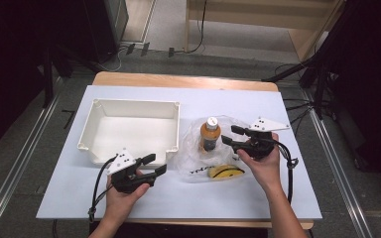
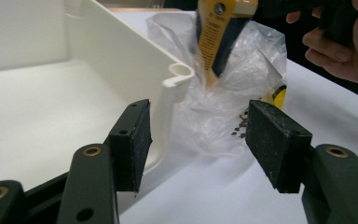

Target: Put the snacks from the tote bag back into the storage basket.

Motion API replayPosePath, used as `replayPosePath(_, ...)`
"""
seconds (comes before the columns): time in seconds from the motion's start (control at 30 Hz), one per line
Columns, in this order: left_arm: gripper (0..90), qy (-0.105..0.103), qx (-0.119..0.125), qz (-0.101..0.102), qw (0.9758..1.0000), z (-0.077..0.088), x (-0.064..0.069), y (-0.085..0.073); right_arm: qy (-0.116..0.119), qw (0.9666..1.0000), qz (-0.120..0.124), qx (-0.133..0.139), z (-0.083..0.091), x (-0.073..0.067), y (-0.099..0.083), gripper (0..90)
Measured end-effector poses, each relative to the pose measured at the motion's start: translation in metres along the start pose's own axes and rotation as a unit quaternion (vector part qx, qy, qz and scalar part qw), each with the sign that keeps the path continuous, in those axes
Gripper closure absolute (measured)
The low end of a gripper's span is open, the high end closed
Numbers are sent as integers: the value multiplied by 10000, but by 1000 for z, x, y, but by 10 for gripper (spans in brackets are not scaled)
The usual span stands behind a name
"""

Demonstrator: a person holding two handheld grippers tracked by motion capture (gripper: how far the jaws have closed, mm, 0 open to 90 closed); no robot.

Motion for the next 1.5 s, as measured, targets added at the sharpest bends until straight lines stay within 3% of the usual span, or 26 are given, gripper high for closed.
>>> replayPosePath(0.33, 295, 109, 242, -28, 9996, 37, -30, 1, 286, 9995, 131, 18, -8, -12, 8, 397)
replayPosePath(0.47, 227, 162, 345, -27, 9993, 53, -42, 4, 418, 9991, 11, 26, -13, -13, 9, 376)
replayPosePath(1.1, 160, 237, 167, -195, 9994, 80, -72, -7, 624, 9968, 26, -491, -39, -15, 6, 299)
replayPosePath(1.2, 160, 307, 110, -325, 9989, 85, -75, -7, 634, 9961, 61, -613, -43, -16, 7, 280)
replayPosePath(1.43, 161, 373, -1, -378, 9986, 92, -84, -8, 687, 9949, 46, -741, -47, -16, 8, 284)
replayPosePath(1.5, 161, 394, 49, -313, 9987, 95, -87, -8, 667, 9948, 81, -771, -48, -16, 8, 285)
Point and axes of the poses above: each handheld gripper's, and its own axes: z roughly backward along the jaws, y roughly out of its top, x roughly to its right, the point moved 5 cm from there along -z, roughly forward along the jaws, and after that the axes turned 11 degrees about x, right-handed, at the moved point
